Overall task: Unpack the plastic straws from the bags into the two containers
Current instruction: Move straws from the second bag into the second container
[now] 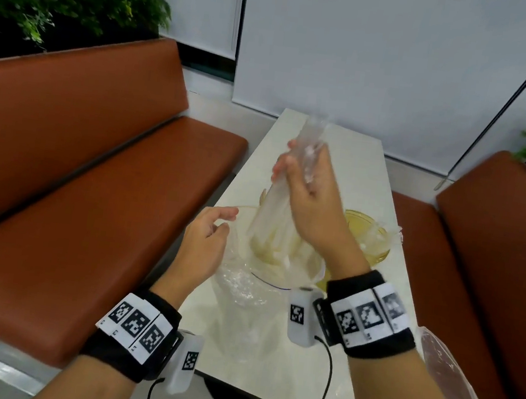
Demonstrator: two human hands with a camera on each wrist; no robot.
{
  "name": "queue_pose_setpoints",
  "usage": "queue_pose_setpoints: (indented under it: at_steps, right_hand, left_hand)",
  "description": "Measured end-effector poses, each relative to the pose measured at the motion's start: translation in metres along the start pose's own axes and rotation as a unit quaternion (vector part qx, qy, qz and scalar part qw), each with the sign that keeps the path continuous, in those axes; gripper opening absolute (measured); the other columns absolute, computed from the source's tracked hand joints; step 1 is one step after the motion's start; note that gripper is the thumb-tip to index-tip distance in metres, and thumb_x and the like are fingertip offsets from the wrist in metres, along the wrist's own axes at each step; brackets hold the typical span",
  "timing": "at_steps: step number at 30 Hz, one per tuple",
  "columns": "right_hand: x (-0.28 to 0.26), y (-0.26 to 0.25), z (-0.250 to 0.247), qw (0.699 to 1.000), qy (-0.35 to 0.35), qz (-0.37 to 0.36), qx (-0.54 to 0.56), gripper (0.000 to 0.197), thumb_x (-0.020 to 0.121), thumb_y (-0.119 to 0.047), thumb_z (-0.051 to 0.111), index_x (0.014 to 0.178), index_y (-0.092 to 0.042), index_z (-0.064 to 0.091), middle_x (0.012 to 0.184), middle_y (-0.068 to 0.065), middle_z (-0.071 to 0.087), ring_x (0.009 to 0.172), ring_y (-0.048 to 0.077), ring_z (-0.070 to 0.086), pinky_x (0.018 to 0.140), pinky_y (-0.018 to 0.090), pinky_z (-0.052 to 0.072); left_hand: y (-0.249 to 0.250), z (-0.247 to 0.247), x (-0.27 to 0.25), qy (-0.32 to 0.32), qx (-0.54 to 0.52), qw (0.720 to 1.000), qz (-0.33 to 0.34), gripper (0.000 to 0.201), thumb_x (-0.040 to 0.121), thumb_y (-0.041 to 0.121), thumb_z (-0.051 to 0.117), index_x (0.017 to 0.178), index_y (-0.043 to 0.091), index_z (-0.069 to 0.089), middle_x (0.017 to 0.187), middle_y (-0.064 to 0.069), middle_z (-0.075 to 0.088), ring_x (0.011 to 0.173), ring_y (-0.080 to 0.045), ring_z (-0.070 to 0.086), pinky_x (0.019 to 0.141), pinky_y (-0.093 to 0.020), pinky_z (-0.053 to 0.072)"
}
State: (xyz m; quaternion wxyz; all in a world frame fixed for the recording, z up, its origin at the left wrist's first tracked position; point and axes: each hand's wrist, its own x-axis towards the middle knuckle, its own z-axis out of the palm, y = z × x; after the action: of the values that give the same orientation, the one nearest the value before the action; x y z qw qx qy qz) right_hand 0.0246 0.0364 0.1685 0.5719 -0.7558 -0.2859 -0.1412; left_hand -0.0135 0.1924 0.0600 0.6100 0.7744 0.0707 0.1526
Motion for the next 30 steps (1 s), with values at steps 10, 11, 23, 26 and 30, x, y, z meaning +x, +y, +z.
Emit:
queue_pose_setpoints:
  at_steps: [10,11,23,26,30]
  right_hand:
    - [0.061,-0.028,-0.129,0.974,0.209,-0.062,0.064,0.012,0.107,-0.021,0.044,0.118,-0.017,0.043,0.097,0.004,0.063,0.087,0.019,0.065,0.082,0.036,0.056]
    - [0.062,-0.017,-0.138,0.971,0.228,-0.054,0.052,0.012,0.107,-0.023,0.043,0.118,-0.019,0.043,0.096,0.003,0.063,0.087,0.018,0.065,0.083,0.037,0.056]
    - [0.017,0.149,-0.129,0.911,0.274,0.239,-0.192,0.035,0.096,-0.033,0.049,0.113,-0.003,0.055,0.104,0.013,0.068,0.085,0.022,0.062,0.077,0.037,0.049]
    - [0.011,0.159,-0.126,0.887,0.224,0.294,-0.276,0.036,0.089,-0.031,0.063,0.090,0.005,0.064,0.080,0.017,0.065,0.077,0.033,0.062,0.081,0.045,0.055]
    - [0.015,0.153,-0.131,0.897,0.239,0.274,-0.251,0.063,0.073,-0.019,0.087,0.129,-0.007,0.059,0.100,0.007,0.067,0.095,0.025,0.069,0.079,0.026,0.052]
  left_hand:
    - [-0.005,-0.007,0.007,0.005,-0.012,1.000,-0.017,0.036,0.100,0.001,0.045,0.125,0.017,0.066,0.127,0.008,0.063,0.090,-0.011,0.058,0.073,-0.012,0.048]
    - [-0.005,-0.007,0.008,0.004,-0.013,1.000,-0.019,0.036,0.101,0.002,0.046,0.125,0.018,0.066,0.126,0.009,0.063,0.089,-0.011,0.057,0.072,-0.013,0.048]
    - [-0.001,-0.001,0.013,-0.016,-0.009,1.000,-0.019,0.035,0.100,0.003,0.048,0.124,0.022,0.066,0.123,0.011,0.066,0.098,-0.014,0.058,0.080,-0.015,0.047]
    - [0.000,0.002,0.015,-0.017,-0.008,1.000,-0.020,0.034,0.100,0.004,0.049,0.124,0.022,0.066,0.123,0.010,0.066,0.097,-0.016,0.058,0.080,-0.016,0.048]
    - [0.001,0.002,0.015,-0.016,-0.009,1.000,-0.023,0.034,0.101,0.005,0.049,0.125,0.022,0.066,0.122,0.009,0.066,0.096,-0.015,0.058,0.078,-0.016,0.049]
